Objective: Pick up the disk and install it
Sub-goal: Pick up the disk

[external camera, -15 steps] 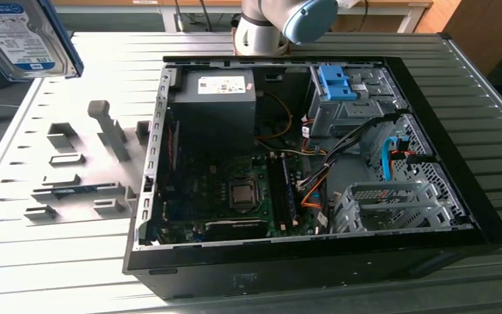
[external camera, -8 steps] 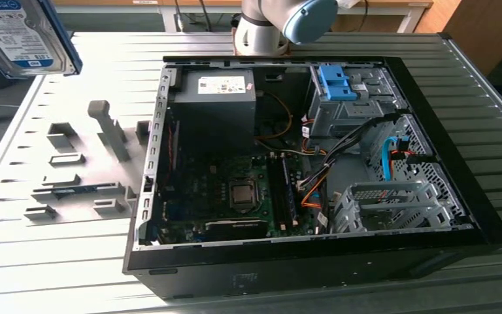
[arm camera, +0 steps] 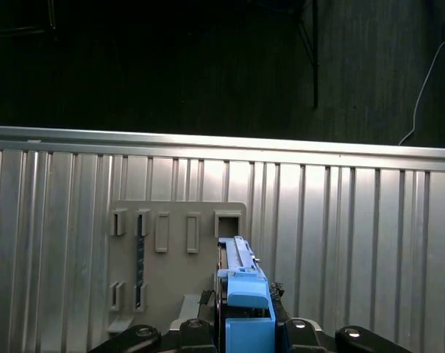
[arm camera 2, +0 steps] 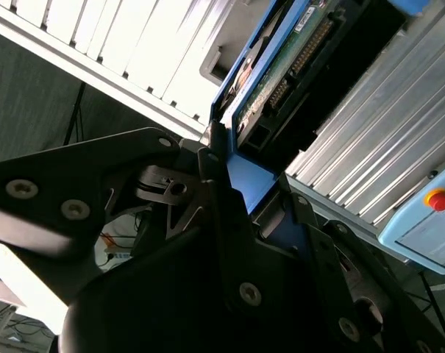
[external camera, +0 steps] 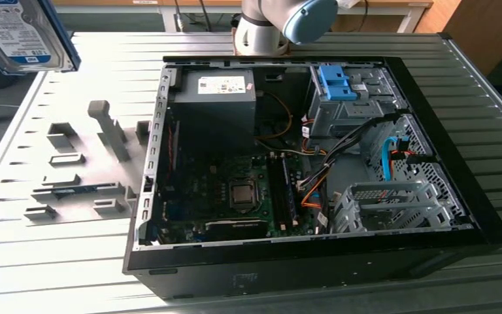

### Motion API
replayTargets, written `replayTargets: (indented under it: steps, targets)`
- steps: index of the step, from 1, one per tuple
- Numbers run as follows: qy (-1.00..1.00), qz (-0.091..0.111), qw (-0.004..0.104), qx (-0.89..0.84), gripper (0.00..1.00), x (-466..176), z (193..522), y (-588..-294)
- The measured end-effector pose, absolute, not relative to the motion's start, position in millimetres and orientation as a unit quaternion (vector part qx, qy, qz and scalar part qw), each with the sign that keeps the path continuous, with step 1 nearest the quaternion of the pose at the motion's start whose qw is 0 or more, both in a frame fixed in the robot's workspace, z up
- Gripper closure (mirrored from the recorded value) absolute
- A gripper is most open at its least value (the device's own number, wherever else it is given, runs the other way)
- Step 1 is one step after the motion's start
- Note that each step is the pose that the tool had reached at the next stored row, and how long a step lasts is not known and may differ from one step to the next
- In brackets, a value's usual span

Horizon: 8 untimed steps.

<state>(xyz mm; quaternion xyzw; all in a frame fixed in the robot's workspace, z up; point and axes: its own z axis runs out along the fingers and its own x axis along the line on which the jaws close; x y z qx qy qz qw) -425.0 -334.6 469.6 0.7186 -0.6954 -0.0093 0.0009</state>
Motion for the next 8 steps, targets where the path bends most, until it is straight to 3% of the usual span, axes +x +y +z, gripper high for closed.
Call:
replayTargets:
  steps: [8]
  targets:
    - [-0.695,-0.009,0.001,0.719,0.64,-424.9,476.6,-334.6]
